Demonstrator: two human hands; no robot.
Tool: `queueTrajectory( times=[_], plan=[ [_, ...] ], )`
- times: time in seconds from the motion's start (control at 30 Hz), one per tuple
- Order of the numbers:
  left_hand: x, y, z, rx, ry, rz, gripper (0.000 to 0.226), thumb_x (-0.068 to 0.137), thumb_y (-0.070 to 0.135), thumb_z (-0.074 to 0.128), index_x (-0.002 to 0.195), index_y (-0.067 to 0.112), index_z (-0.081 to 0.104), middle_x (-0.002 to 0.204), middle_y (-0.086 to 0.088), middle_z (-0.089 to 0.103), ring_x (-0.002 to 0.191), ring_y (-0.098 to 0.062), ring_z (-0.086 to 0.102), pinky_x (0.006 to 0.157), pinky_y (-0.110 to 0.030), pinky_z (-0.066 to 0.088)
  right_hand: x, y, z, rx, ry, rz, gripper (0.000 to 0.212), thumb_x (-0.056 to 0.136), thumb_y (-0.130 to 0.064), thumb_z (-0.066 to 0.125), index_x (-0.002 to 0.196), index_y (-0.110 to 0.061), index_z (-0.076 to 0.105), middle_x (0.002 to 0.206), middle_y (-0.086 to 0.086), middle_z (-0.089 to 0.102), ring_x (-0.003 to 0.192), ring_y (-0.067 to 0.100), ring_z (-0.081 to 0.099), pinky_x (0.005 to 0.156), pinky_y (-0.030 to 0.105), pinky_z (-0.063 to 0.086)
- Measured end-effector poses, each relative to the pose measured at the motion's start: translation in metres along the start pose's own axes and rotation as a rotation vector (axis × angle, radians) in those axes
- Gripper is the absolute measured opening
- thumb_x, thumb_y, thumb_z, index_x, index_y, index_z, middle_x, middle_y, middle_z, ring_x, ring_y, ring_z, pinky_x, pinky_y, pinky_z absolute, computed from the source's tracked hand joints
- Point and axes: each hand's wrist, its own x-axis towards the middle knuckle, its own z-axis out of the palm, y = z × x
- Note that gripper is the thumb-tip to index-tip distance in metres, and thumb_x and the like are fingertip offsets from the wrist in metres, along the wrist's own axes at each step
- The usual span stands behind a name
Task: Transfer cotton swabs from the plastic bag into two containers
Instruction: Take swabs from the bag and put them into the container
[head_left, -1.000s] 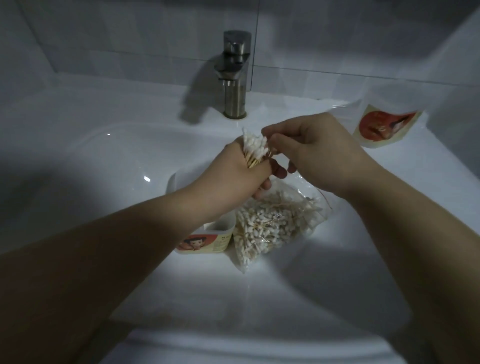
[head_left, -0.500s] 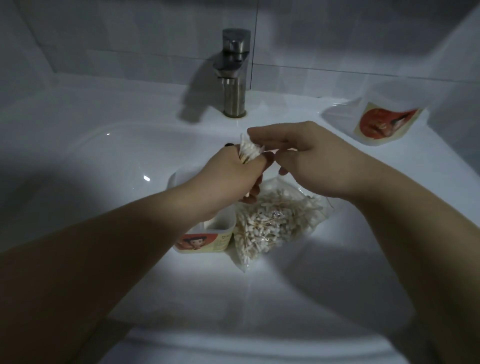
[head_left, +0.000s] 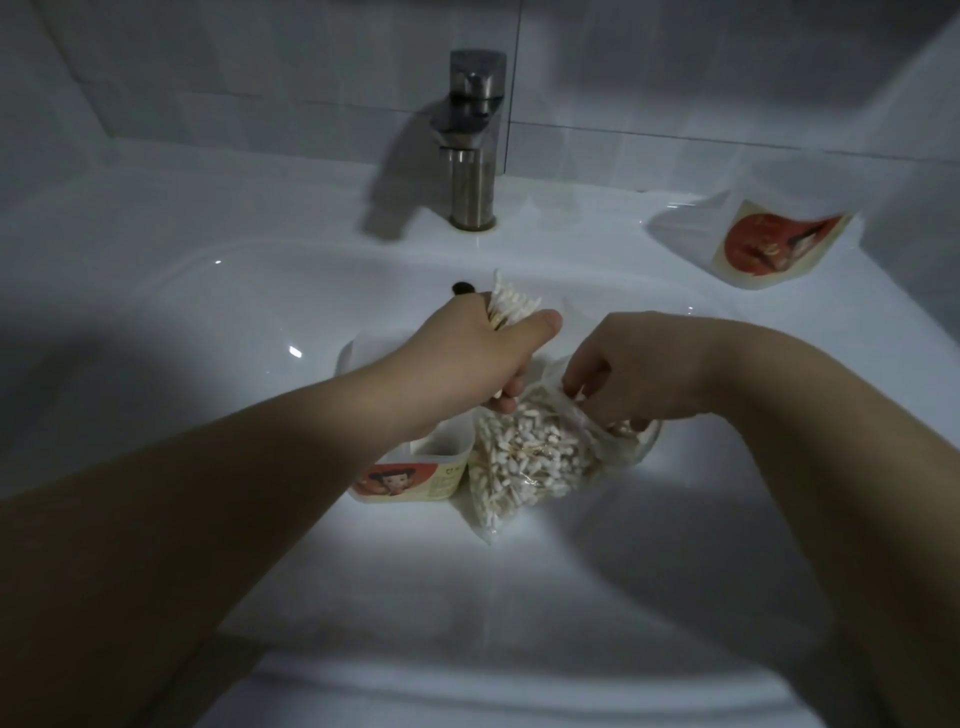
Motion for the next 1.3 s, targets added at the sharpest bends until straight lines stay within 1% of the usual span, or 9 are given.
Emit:
queueTrajectory(
  times=[0.2,0.37,0.43,0.6,0.77,0.87,1.07,1.23,1.3],
  plan=[
    [-0.003,-0.001,0.003,-0.015,-0.073,0.006,0.035,0.101,0.033,0.061,0.074,0.012,0.064,0.057,0.005,0.065,0.054,-0.011,0.065,0.054,-0.024,0.054,-0.001,0.001,-0.004,0.036,0.125,-0.018,0.021,0.077,-0.013,0.065,0.074,-0.032,0.073,0.069,-0.011,0.074,0.056,-0.001,0.068,0.059,0.020,0.050],
    [-0.001,-0.003,0.003,-0.032,-0.048,0.036,0.028,0.101,0.031,0.063,0.086,0.008,0.069,0.071,-0.001,0.073,0.061,-0.013,0.069,0.055,-0.026,0.056,0.000,0.003,-0.009,0.048,0.275,-0.077,0.015,0.084,-0.024,0.071,0.083,-0.036,0.080,0.058,-0.023,0.065,0.064,-0.002,0.062,0.058,0.015,0.041],
    [0.001,-0.004,0.002,-0.004,-0.021,0.094,0.023,0.099,0.030,0.066,0.085,0.010,0.070,0.072,-0.004,0.074,0.064,-0.017,0.071,0.055,-0.028,0.057,0.000,0.003,-0.010,0.067,0.315,-0.104,0.017,0.087,-0.027,0.069,0.075,-0.030,0.079,0.053,-0.023,0.063,0.062,0.000,0.062,0.059,0.019,0.044],
    [0.005,-0.007,-0.002,0.073,0.018,0.169,0.011,0.094,0.023,0.071,0.089,0.013,0.072,0.069,-0.002,0.073,0.070,-0.025,0.074,0.060,-0.036,0.060,-0.002,-0.006,-0.006,0.114,0.344,-0.201,0.020,0.085,-0.022,0.066,0.066,-0.024,0.071,0.065,-0.001,0.068,0.067,0.016,0.065,0.066,0.033,0.050],
    [0.005,-0.004,-0.006,-0.033,-0.045,0.069,0.011,0.095,0.012,0.068,0.084,0.008,0.068,0.072,-0.003,0.076,0.072,-0.021,0.077,0.063,-0.032,0.063,0.000,-0.004,-0.008,0.250,0.380,-0.185,0.011,0.082,-0.025,0.072,0.073,-0.031,0.074,0.062,-0.018,0.068,0.056,-0.005,0.059,0.055,0.019,0.042],
    [0.004,-0.008,-0.005,-0.012,-0.106,0.040,0.010,0.095,0.011,0.066,0.098,0.009,0.075,0.088,-0.005,0.079,0.081,-0.020,0.078,0.077,-0.037,0.065,0.002,-0.002,-0.007,0.432,0.383,-0.171,0.017,0.088,-0.017,0.065,0.077,-0.024,0.076,0.067,-0.008,0.072,0.052,0.003,0.059,0.054,0.028,0.051],
    [0.001,-0.002,-0.003,0.017,-0.060,0.111,0.009,0.097,0.020,0.065,0.105,0.018,0.070,0.091,0.009,0.079,0.069,-0.005,0.070,0.053,-0.023,0.052,0.006,-0.003,-0.008,0.666,0.498,-0.186,0.022,0.097,-0.017,0.057,0.083,-0.020,0.074,0.065,-0.003,0.071,0.051,0.005,0.058,0.048,0.022,0.045],
    [-0.001,0.005,-0.006,-0.144,-0.067,0.109,0.013,0.104,0.014,0.055,0.115,0.013,0.062,0.082,0.003,0.075,0.068,-0.009,0.069,0.054,-0.026,0.053,0.010,0.000,-0.006,0.638,0.666,-0.233,0.014,0.095,-0.030,0.065,0.105,-0.026,0.075,0.075,-0.011,0.075,0.057,0.004,0.064,0.055,0.017,0.047],
    [-0.002,0.006,-0.005,-0.156,-0.082,0.095,0.012,0.104,0.012,0.054,0.108,0.012,0.065,0.076,0.001,0.069,0.067,-0.010,0.068,0.056,-0.025,0.054,0.010,0.000,-0.006,0.693,0.716,-0.256,0.016,0.092,-0.029,0.071,0.107,-0.027,0.077,0.076,-0.014,0.075,0.057,0.003,0.065,0.055,0.013,0.047]
  ],
)
